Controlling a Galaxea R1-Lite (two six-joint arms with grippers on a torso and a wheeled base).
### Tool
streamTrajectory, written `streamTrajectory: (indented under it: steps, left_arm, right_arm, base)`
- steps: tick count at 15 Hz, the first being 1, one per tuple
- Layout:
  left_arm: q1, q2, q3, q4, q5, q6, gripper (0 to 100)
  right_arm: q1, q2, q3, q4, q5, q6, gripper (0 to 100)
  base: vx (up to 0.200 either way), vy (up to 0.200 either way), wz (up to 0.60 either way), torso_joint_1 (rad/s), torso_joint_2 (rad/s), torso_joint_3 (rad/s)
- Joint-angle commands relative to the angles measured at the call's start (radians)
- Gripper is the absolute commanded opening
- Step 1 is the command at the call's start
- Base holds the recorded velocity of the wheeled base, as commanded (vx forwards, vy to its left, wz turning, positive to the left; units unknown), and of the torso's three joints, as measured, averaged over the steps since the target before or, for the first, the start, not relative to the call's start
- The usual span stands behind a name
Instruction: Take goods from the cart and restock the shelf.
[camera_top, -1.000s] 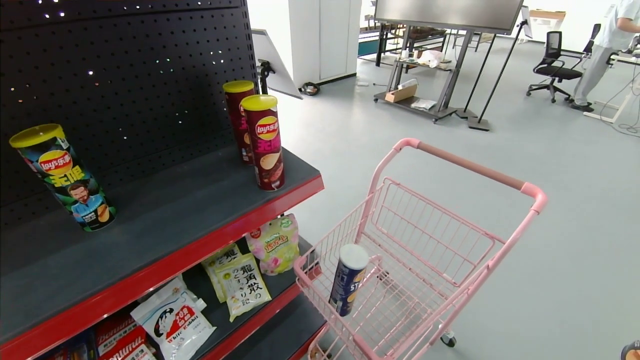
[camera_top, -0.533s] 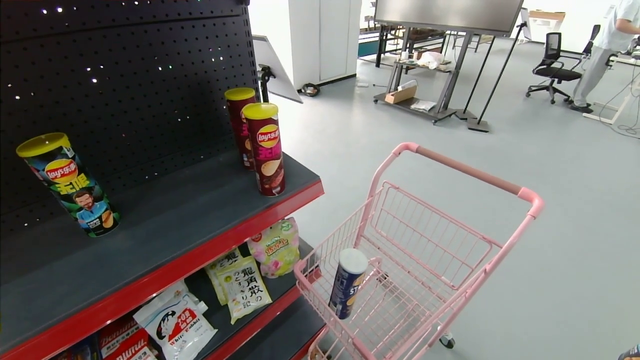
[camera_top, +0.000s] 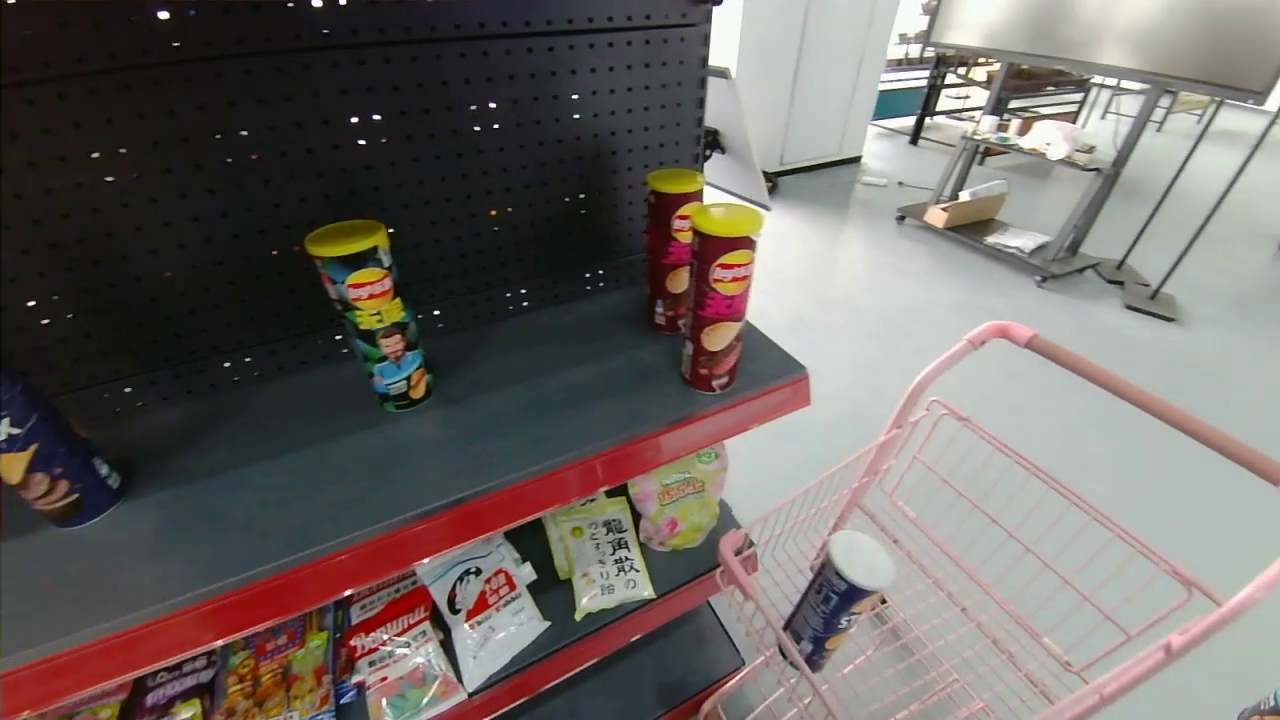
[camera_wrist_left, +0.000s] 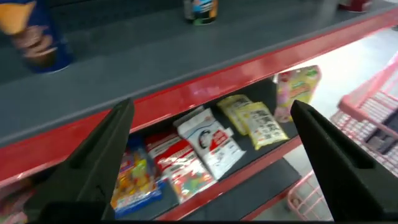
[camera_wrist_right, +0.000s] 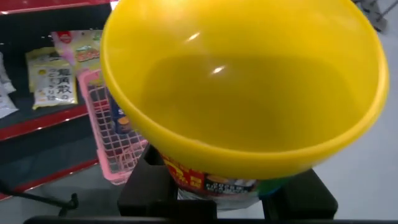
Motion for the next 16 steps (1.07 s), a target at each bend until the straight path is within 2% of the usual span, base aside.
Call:
streamTrajectory:
  steps: [1,4,10,14,16]
  left_arm:
    - [0.001,0.0,0.0,0.0,-0.002,0.0,100]
    - [0.001,0.0,0.0,0.0,-0.002,0.001,100]
    - [-0.001,0.0,0.002,-0.002,0.0,0.005,100]
    - [0.001,0.0,0.002,-0.002,0.0,0.005,100]
    - [-0.001,0.0,0.0,0.0,0.0,-0.003,100]
  right_arm:
    - [0.001,-0.01,0.0,0.0,0.0,-0.001,0]
    - [0.001,-0.038,0.0,0.0,0.002,-0.001,0]
    - [0.012,-0.188,0.001,0.006,0.011,-0.006,0]
    - [0.048,-0.366,0.072,0.014,0.018,-0.006,0]
    - [0.047,-0.369,0.077,0.005,0.02,-0.004,0]
  base:
    - [0.0,0.0,0.6,0.002,0.01,0.007]
    - [0.0,0.0,0.6,0.001,0.0,0.001]
    - [0.0,0.0,0.0,0.0,0.0,0.0]
    - [0.2,0.0,0.0,-0.005,0.0,0.007]
    - [0.0,0.0,0.0,0.0,0.0,0.0]
